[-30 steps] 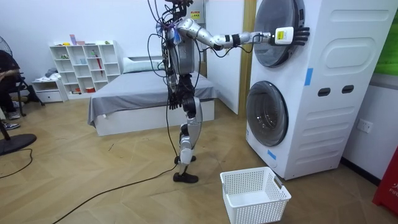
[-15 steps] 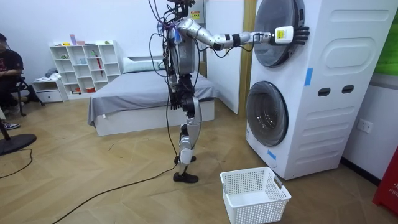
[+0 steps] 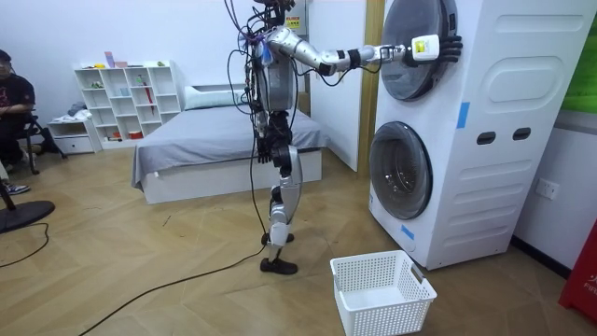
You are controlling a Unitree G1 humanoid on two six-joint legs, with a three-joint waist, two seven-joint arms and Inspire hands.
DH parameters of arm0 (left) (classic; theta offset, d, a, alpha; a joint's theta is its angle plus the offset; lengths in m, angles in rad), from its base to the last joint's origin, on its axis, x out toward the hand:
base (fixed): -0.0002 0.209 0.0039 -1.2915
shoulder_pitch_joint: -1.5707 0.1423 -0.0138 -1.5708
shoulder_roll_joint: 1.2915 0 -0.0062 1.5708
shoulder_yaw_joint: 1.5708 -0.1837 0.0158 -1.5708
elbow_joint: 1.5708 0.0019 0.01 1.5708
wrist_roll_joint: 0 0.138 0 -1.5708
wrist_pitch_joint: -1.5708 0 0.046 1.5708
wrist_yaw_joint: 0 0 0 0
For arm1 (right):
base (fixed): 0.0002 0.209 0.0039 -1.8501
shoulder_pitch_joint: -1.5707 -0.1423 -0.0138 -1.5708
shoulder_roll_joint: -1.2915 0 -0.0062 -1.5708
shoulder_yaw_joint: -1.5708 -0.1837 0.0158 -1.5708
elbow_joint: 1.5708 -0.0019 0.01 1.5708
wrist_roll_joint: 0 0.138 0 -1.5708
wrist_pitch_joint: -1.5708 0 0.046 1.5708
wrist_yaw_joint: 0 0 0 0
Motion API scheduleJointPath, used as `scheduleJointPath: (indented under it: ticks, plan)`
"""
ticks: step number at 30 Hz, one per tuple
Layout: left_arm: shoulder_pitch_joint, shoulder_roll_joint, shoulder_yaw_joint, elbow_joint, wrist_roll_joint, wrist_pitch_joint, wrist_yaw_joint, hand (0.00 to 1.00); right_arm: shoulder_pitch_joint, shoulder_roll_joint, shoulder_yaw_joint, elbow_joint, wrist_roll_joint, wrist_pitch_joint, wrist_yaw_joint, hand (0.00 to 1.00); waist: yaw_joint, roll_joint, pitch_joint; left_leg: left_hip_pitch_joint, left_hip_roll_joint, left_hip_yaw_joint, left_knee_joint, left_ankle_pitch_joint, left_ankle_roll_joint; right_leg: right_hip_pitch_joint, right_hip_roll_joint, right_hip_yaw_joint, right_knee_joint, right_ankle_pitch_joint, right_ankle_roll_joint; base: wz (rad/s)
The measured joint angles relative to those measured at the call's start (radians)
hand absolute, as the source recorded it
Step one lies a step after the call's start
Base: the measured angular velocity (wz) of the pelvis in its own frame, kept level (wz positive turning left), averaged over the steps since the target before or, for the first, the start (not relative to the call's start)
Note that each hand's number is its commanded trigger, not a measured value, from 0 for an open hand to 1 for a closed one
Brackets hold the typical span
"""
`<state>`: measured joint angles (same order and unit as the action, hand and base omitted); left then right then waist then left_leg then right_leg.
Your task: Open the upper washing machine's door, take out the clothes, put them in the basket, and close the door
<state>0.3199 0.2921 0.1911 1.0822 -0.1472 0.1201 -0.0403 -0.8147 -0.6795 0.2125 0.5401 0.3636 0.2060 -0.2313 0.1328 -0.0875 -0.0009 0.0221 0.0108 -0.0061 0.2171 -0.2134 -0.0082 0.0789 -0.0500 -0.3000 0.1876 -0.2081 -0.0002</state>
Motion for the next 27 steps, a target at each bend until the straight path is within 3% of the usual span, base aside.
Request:
scheduleJointPath:
  ticks: [2,5,9,12,15,22,27]
  plan:
    - [0.000,0.000,0.000,0.000,0.000,0.001,-0.002,0.00,0.040,-0.023,-0.001,-0.101,-0.010,0.004,-0.011,0.00,0.000,-0.002,0.0006,0.004,0.003,0.000,-0.008,0.000,0.000,-0.003,0.002,0.000,0.000,0.000,0.000,-0.20]
    - [-0.010,0.007,-0.030,0.001,-0.007,-0.004,-0.002,0.00,0.118,-0.022,-0.009,-0.247,-0.028,0.006,-0.044,0.00,-0.003,-0.004,0.0011,0.027,0.008,0.002,-0.023,0.000,0.000,0.008,0.007,0.001,0.000,0.000,-0.001,-0.22]
    - [-0.024,0.010,-0.055,0.000,-0.008,-0.039,-0.004,0.00,0.219,-0.018,-0.037,-0.380,-0.103,0.004,-0.047,0.00,-0.003,-0.008,0.0019,0.044,0.014,-0.001,-0.029,0.000,0.000,0.014,0.013,-0.001,-0.003,0.001,-0.001,-0.18]
    - [-0.037,0.009,-0.057,0.000,-0.009,-0.040,-0.012,0.00,0.238,-0.012,-0.043,-0.409,-0.130,0.004,-0.049,0.00,-0.003,-0.008,0.0019,0.046,0.017,0.001,-0.028,0.000,0.000,0.014,0.016,-0.001,-0.003,0.001,-0.002,-0.06]
    - [-0.046,0.007,-0.056,0.000,-0.014,-0.040,-0.012,0.00,0.261,0.015,-0.079,-0.438,-0.137,0.004,-0.049,0.00,-0.002,-0.007,0.0019,0.045,0.019,0.000,-0.029,0.000,0.000,0.014,0.018,-0.001,-0.004,0.001,-0.002,0.00]
    - [-0.043,-0.001,-0.067,0.000,-0.018,-0.041,-0.012,0.00,0.360,0.027,-0.134,-0.582,-0.138,0.004,-0.047,0.00,-0.007,-0.006,0.0016,0.043,0.020,0.002,-0.030,0.000,0.000,0.009,0.018,-0.002,-0.005,0.001,-0.002,-0.04]
    - [-0.042,-0.006,-0.100,0.039,-0.017,-0.063,-0.013,0.00,0.455,0.074,-0.165,-0.711,-0.141,-0.011,-0.040,0.00,-0.019,0.007,0.0033,0.070,0.023,0.001,-0.032,0.000,0.000,0.029,0.021,0.009,-0.004,0.001,-0.002,-0.08]
